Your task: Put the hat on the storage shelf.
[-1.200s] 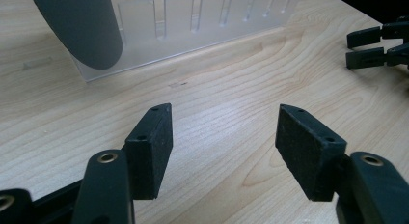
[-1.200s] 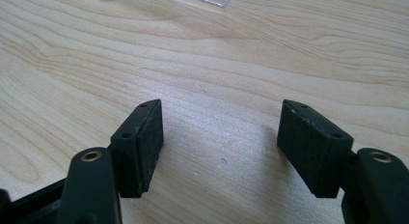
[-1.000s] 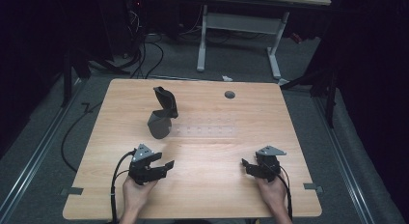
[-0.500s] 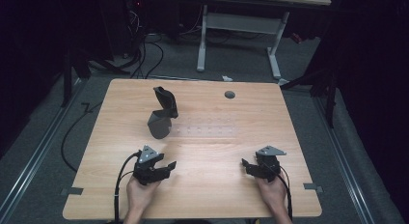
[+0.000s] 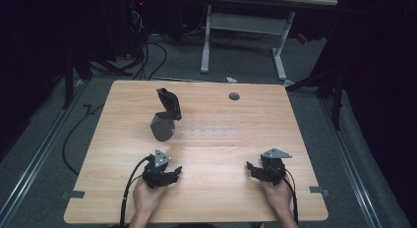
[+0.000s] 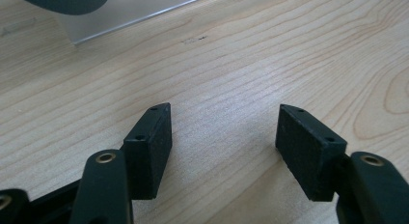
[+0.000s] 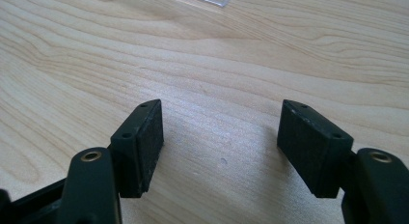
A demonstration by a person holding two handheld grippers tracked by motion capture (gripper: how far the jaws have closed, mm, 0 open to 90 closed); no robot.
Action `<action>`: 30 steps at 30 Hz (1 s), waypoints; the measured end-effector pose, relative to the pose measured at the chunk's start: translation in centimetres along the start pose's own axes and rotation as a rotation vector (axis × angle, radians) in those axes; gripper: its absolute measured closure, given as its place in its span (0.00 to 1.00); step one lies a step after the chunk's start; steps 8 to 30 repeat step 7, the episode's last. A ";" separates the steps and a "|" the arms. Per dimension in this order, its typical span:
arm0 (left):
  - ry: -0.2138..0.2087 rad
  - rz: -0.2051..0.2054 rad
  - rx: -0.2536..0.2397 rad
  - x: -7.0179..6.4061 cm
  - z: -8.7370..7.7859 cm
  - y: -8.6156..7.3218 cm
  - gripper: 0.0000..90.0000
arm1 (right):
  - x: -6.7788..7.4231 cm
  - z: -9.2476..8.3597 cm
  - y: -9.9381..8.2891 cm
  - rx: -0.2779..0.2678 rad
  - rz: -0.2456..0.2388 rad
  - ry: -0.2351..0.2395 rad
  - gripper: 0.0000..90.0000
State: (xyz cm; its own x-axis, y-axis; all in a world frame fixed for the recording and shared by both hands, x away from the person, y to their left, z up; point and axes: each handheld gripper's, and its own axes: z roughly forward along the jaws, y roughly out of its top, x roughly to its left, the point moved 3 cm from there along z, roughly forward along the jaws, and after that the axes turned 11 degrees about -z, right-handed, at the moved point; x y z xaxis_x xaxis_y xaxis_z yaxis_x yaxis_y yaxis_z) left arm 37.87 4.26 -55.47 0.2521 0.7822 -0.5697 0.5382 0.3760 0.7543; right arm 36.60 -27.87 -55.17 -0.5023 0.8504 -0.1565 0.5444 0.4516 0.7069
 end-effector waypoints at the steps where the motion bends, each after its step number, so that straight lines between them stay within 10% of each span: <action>1: -0.001 0.003 0.002 0.0 0.0 0.0 0.41 | 0.0 0.0 0.0 0.000 0.000 0.000 0.37; 30: -0.007 0.022 0.019 -0.2 0.0 -0.3 0.32 | 0.0 0.0 0.0 0.000 0.000 0.000 0.37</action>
